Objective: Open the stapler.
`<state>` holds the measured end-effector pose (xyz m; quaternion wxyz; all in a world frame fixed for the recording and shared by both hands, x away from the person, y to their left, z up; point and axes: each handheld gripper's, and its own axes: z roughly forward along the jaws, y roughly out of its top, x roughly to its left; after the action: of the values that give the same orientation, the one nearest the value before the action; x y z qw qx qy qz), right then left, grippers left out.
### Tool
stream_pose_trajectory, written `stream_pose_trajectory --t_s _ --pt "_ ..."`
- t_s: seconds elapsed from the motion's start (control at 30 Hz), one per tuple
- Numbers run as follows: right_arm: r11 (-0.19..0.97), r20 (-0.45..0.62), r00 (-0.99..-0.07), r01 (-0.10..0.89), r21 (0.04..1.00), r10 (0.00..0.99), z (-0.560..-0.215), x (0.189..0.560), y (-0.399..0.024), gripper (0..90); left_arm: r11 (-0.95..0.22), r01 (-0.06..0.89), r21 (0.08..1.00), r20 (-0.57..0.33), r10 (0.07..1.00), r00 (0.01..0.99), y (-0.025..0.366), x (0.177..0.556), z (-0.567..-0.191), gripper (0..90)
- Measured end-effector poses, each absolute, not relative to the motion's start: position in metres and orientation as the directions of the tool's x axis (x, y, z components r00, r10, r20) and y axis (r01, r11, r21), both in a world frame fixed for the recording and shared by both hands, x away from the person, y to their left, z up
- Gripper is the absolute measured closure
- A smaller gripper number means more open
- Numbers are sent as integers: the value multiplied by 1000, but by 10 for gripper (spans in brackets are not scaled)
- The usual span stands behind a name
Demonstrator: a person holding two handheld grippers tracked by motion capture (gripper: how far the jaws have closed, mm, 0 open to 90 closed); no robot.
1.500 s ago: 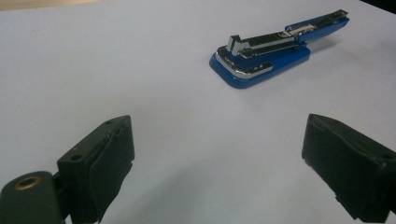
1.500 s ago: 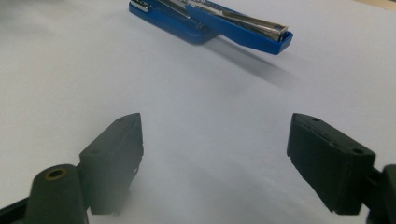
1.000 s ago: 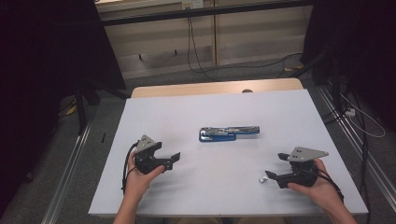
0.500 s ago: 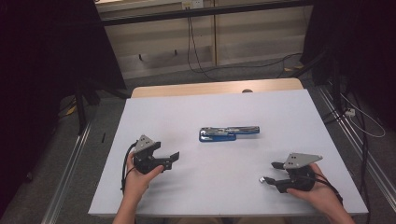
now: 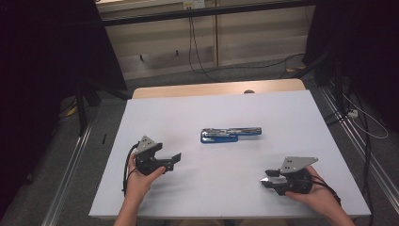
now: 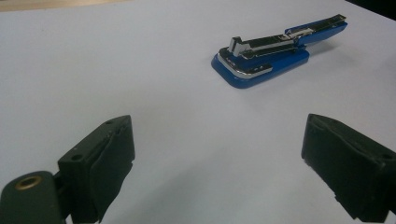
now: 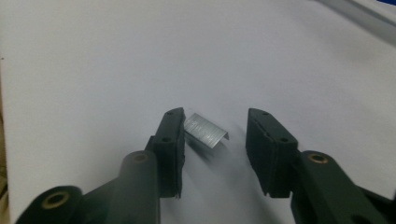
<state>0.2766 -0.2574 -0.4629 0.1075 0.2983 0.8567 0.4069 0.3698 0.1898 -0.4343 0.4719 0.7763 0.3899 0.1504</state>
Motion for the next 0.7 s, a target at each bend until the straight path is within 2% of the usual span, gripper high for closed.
stream_pose_trajectory --t_s 0.3,0.53,0.6,0.7 --pt "493 70 -804 428 758 590 -463 276 -257 639 -247 461 852 -137 745 652 191 370 -434 99" --pt "496 76 -810 427 756 582 -463 275 -262 717 -240 461 854 -141 747 650 191 370 -433 101" --pt "493 83 -808 434 754 583 -462 274 -263 716 -247 459 854 -135 745 653 191 370 -433 101" --pt "500 64 -810 421 757 584 -462 275 -262 628 -247 459 853 -137 744 655 191 370 -433 101"
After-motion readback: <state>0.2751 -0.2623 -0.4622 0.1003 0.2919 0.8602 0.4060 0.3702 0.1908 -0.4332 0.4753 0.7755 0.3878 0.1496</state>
